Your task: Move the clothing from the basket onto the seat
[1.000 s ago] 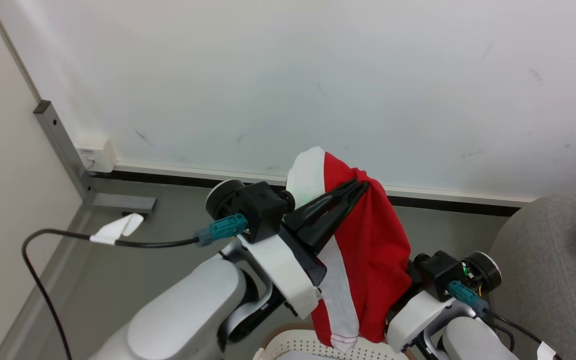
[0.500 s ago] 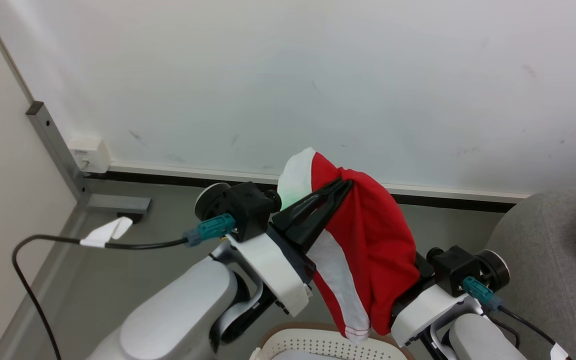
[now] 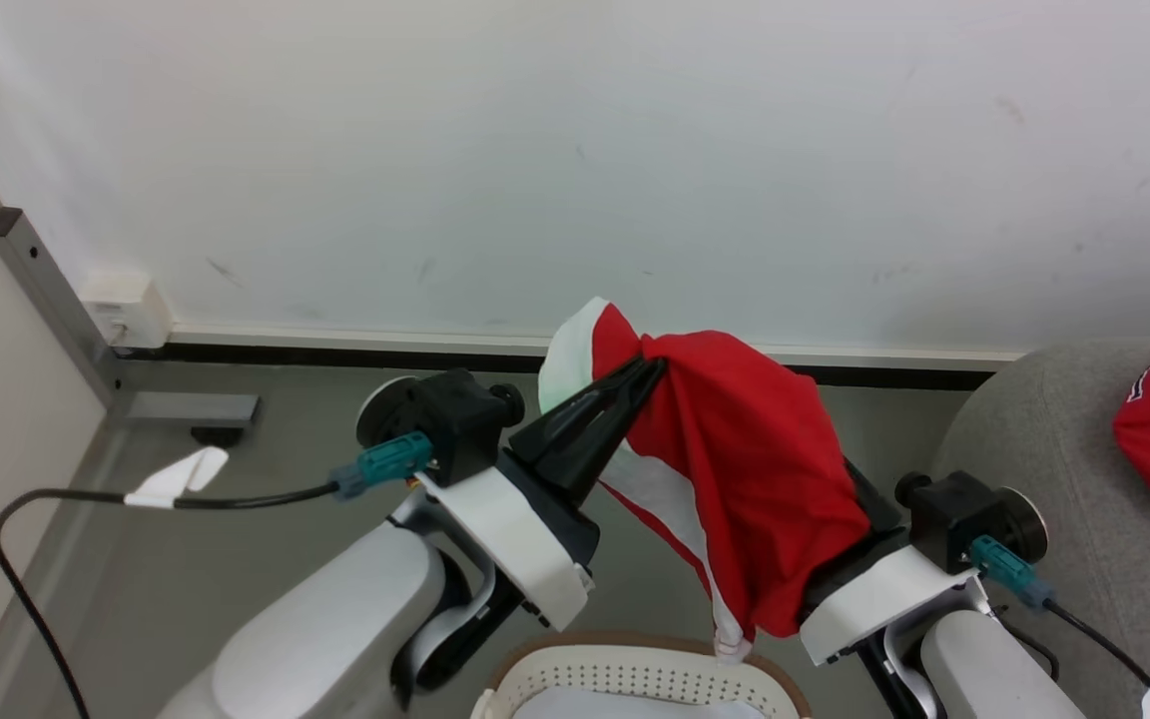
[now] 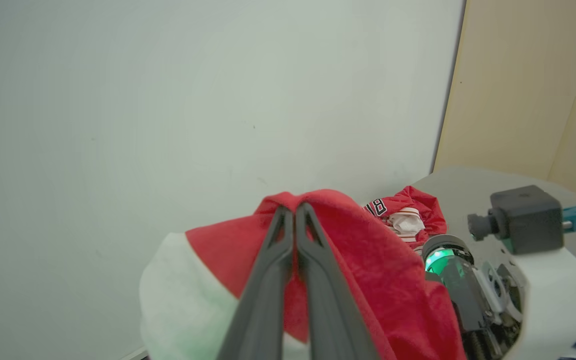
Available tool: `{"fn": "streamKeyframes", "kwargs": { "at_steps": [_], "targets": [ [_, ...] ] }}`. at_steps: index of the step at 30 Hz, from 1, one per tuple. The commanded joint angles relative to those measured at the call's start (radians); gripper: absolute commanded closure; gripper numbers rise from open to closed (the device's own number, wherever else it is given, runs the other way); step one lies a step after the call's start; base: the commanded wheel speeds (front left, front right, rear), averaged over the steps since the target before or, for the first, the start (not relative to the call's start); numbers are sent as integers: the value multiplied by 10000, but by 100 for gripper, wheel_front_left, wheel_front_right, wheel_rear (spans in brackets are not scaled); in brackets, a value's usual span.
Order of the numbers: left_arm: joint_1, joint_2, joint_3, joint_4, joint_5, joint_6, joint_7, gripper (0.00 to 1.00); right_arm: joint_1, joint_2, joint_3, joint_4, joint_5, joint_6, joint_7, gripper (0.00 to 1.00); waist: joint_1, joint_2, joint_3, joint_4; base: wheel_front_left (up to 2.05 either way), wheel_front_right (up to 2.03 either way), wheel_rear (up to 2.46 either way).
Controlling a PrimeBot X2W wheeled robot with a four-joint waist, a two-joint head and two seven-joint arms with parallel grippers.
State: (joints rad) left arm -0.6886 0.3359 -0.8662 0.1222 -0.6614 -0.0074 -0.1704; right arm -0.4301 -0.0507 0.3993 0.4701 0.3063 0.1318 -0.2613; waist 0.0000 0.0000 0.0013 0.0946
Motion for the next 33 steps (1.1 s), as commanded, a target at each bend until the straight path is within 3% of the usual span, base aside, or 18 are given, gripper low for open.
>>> {"fn": "streamKeyframes", "kwargs": {
  "at_steps": [1,13,15,16,17,33],
  "targets": [
    [33,97,69,-45,-154,53,-84,100,24,2,-103,-112,74,-23,-36,100,0,0,81,-126,0,0,0],
    [245,63,-222,-243,-5,-3,-149,100,-59,12,-811,-780,232,-23,-34,100,0,0,516,-1142,0,0,0],
    [316,71,-329,-239,66,-26,-147,56,-64,11,-957,-928,300,-23,-35,100,0,0,592,-1405,0,0,0],
    [356,70,-354,-244,80,-25,-160,13,-71,13,-1017,-1017,307,-23,-33,100,0,0,632,-1556,0,0,0],
    [385,63,-378,-261,86,-30,-204,0,-78,10,-1074,-1092,330,-23,-33,100,0,0,668,-1712,0,0,0],
    [882,199,-893,-341,406,-54,-453,0,542,-125,-2797,-2448,95,-23,169,100,0,0,1129,-4008,0,0,0]
  ]
}}
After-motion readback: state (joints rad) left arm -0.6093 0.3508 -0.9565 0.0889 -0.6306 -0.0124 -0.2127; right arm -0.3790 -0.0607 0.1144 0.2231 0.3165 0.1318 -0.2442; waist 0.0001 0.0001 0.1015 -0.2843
